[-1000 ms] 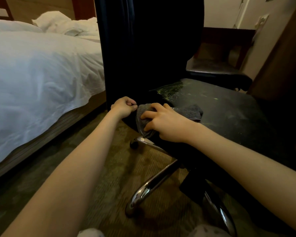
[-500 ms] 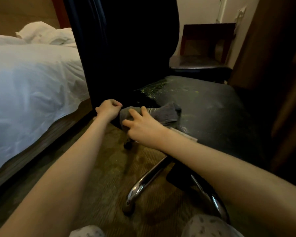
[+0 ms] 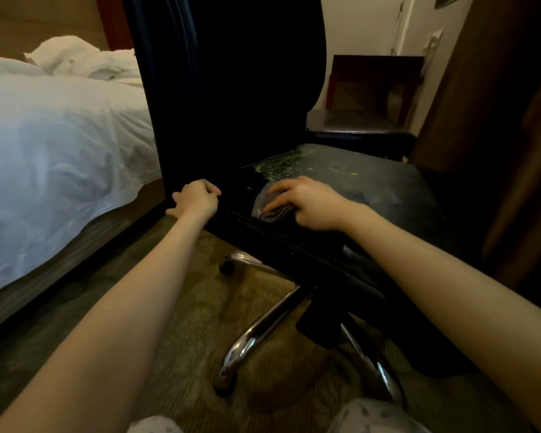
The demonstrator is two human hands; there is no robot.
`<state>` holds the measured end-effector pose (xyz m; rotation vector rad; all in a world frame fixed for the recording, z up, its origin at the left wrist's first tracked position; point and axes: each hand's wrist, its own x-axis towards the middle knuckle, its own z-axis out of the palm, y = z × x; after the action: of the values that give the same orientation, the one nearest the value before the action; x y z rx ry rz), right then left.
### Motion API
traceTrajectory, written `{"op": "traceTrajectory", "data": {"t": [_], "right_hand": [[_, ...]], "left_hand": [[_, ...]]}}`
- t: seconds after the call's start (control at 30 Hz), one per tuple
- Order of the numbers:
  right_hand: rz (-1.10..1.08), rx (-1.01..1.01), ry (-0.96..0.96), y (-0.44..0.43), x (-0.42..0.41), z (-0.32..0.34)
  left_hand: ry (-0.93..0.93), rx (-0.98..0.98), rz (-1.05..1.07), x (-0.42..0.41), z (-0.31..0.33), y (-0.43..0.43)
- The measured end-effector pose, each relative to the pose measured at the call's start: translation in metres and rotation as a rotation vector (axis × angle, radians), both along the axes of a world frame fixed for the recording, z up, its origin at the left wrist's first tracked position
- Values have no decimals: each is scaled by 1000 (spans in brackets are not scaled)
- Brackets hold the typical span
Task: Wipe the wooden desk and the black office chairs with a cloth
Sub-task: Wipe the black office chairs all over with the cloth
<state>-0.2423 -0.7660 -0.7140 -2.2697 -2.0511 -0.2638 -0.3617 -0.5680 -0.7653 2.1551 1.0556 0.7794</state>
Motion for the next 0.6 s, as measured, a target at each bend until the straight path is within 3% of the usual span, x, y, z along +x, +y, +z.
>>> {"op": "traceTrajectory", "data": {"t": [0.13,0.27,0.33,0.43,0.6], "right_hand": [[-146,26,52,3,35,-2],[-64,201,135,-2,12,8],[82,138,16,-15,-13,0],[259,67,-369,-39,-38,-20],[173,-88,-400,-62,-47,-11]], "left_hand": [[-4,41,20,-4,1,-5],[-90,136,6,-7,0,-8],[-70,188,-38,-8,0,-6],[-28,220,-87,-12,1,-2],[47,317,-84,-10,-1,-12]]}}
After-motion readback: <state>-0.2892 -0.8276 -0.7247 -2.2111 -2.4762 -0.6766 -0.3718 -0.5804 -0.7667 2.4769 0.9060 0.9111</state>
